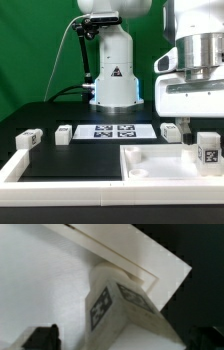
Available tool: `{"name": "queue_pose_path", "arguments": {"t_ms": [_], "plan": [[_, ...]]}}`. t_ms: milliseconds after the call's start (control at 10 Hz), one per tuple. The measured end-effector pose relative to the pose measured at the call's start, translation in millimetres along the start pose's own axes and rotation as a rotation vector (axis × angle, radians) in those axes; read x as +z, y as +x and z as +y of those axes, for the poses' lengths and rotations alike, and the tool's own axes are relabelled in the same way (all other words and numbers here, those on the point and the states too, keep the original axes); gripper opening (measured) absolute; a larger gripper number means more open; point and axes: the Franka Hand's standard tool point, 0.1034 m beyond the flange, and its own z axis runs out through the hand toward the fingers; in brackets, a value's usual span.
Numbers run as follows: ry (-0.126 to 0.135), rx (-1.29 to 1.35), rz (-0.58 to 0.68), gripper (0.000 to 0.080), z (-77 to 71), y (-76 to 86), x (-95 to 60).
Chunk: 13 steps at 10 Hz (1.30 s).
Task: Assemble one leg
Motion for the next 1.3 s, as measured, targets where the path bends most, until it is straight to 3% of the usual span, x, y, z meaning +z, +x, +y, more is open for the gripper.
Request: {"name": "queue_pose_path", "arguments": {"t_ms": [600,900,1100,1200,1300], "plan": [[-0.031,-0.603,0.011,0.0649,-1.2,7.8,0.9],[-0.031,-0.682,0.026,0.0649,-1.6,8.5,0.7],[-0.030,-0.659,0.026,0.0388,-1.4,8.6,0.8],[-0.030,-0.637,0.026,0.0388,-1.4,8.6,0.8],[-0.030,-0.627,0.027,0.0290,-1.3,8.9,0.9]]}}
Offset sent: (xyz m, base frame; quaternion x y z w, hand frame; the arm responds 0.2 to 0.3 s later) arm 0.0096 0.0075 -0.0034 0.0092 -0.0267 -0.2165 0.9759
